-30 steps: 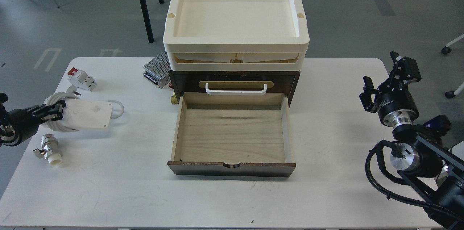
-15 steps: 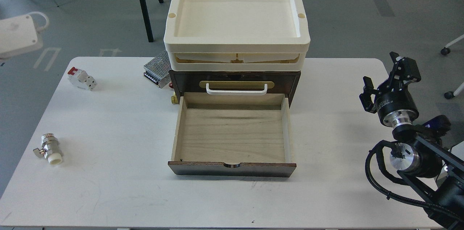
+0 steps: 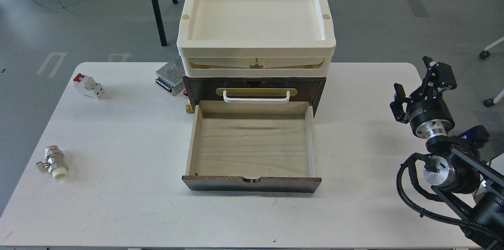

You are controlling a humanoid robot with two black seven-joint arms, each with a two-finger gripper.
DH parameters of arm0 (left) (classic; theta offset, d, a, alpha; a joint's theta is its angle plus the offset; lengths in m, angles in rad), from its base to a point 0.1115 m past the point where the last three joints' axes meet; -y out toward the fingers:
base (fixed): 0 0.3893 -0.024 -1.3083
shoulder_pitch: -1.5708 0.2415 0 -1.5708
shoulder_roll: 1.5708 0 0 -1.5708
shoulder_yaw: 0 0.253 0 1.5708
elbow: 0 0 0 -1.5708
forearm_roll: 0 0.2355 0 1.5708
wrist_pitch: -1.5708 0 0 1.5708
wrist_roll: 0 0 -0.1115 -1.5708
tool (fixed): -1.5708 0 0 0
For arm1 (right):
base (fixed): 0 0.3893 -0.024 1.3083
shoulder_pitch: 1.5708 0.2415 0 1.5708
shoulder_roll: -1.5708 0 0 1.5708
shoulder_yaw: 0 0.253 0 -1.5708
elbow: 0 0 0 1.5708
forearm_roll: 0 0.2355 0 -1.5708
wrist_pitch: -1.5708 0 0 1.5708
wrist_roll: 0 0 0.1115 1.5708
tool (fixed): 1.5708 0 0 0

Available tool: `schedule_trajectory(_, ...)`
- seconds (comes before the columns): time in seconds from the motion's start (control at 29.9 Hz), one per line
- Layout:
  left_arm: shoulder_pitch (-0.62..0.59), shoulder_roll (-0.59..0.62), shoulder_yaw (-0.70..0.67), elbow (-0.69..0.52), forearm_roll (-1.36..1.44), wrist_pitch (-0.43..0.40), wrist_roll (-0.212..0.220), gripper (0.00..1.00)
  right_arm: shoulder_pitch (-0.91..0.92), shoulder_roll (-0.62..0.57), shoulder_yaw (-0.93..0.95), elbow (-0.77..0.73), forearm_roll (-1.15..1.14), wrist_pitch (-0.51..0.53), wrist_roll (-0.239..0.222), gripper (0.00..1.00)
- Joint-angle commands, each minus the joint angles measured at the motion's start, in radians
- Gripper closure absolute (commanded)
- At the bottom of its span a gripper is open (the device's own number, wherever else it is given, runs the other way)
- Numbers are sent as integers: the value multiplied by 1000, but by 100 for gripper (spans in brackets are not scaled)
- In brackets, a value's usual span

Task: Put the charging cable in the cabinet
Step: 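Lift the adapter with the left gripper up and over the cabinet, then lower the held adapter into the open wooden drawer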

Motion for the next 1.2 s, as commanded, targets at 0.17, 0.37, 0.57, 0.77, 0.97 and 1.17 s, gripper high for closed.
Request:
schedule_trajectory(0.17, -54, -12, 4, -450, 176, 0, 0, 96, 0, 0, 0, 0, 0, 0, 0, 1)
schedule_trajectory(0.37, -21, -110, 44, -509, 334, 0, 0, 96, 0, 0, 0, 0, 0, 0, 0, 1)
schedule_trajectory(0.57, 44, -185, 86, -553, 384, 0, 0, 96, 0, 0, 0, 0, 0, 0, 0, 1)
schedule_trajectory(0.77, 172, -216, 90, -624, 434, 0, 0, 95, 0, 0, 0, -5, 0, 0, 0, 1)
schedule_trajectory(0.97, 321, -258, 92, -630, 529, 45, 0, 95, 2, 0, 0, -6, 0, 0, 0, 1)
schedule_trajectory(1.17, 453, -328, 92, -610, 618, 120, 0, 95, 2, 0, 0, -6, 0, 0, 0, 1)
